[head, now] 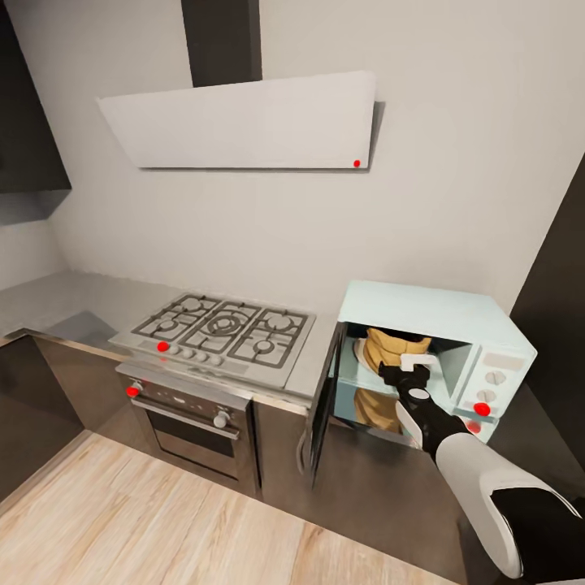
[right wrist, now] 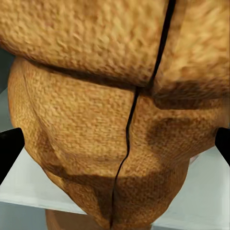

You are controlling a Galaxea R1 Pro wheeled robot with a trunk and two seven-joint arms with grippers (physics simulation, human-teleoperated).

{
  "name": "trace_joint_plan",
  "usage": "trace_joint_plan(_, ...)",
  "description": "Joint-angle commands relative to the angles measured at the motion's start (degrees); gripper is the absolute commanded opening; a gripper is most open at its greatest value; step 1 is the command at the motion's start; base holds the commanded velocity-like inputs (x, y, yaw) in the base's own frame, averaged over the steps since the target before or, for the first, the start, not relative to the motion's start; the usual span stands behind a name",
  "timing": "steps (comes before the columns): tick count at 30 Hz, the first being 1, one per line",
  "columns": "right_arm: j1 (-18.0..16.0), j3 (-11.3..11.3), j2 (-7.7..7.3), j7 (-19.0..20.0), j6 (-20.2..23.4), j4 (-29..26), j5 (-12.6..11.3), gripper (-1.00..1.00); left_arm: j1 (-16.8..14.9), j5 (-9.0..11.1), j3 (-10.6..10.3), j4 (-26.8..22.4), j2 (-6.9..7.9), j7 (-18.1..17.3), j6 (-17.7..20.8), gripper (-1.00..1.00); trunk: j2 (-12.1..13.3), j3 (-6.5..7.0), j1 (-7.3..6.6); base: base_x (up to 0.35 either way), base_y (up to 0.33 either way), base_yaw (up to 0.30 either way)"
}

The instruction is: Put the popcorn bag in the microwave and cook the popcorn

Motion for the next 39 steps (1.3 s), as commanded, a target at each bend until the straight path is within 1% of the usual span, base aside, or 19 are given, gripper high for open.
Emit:
trace_joint_plan(1, -0.1, 0.5, -0.05, -0.3, -0.1, 0.0, -0.3, 1.00, 0.0, 0.0, 0.2, 0.0, -0.03, 0.1, -0.2, 1.00, -0.1, -0.13, 0.04, 0.013, -0.004, 0.000)
trace_joint_plan(17, -0.1, 0.8, 0.04, -0.3, 0.2, 0.1, -0.3, 1.00, 0.0, 0.0, 0.2, 0.0, -0.03, 0.1, -0.2, 1.00, -0.1, -0.13, 0.04, 0.126, 0.000, 0.000)
trace_joint_plan(31, 0.0, 0.8, 0.04, -0.3, 0.1, 0.1, -0.2, 1.00, 0.0, 0.0, 0.2, 0.0, -0.03, 0.1, -0.2, 1.00, -0.1, -0.13, 0.04, 0.008, 0.000, 0.000)
trace_joint_plan(39, 0.0, 0.9, 0.13, -0.4, 0.1, 0.1, -0.2, 1.00, 0.0, 0.0, 0.2, 0.0, -0.03, 0.1, -0.2, 1.00, -0.1, -0.13, 0.04, 0.088, -0.095, 0.000)
